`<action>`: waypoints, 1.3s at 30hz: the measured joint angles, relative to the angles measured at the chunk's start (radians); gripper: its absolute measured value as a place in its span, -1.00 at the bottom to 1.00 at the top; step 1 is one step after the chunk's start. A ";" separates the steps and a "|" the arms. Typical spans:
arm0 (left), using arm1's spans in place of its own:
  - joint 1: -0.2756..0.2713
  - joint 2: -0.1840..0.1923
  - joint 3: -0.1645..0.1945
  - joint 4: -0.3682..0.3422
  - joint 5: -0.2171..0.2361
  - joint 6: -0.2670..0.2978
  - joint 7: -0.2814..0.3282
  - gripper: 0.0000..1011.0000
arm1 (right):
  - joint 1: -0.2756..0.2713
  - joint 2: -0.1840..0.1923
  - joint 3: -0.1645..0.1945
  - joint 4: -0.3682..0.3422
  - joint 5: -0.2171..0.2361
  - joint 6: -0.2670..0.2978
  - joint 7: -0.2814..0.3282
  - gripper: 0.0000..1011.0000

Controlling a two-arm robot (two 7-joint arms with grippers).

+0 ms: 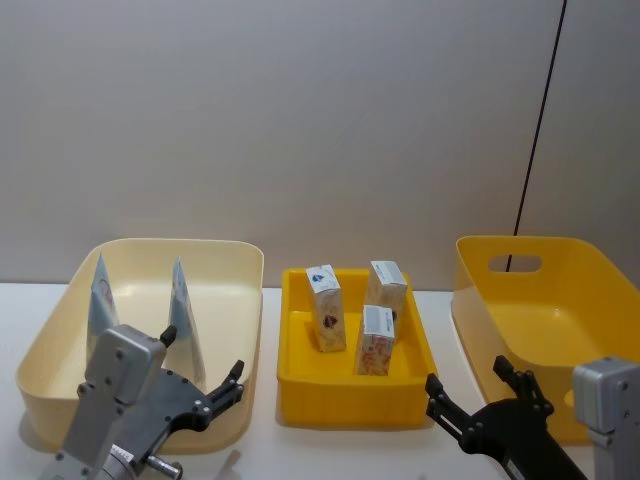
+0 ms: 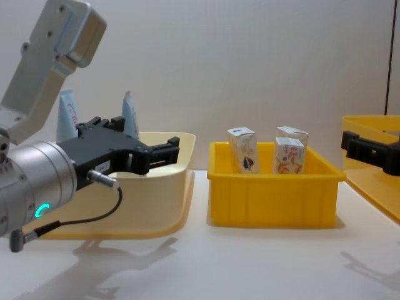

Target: Bimanual collaborative sorting of washing and personal care products

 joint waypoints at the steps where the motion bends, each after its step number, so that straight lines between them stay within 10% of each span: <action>1: 0.000 0.000 -0.002 0.000 -0.001 0.001 0.000 0.98 | 0.000 0.000 0.000 0.000 0.000 0.000 0.000 0.98; 22: -0.055 -0.049 -0.101 0.077 -0.145 0.082 -0.045 0.98 | 0.000 0.000 0.000 0.000 0.000 0.000 0.000 0.98; 39: -0.177 -0.107 -0.110 0.231 -0.187 0.100 -0.119 0.98 | 0.000 0.000 0.000 0.000 0.000 0.000 0.000 0.98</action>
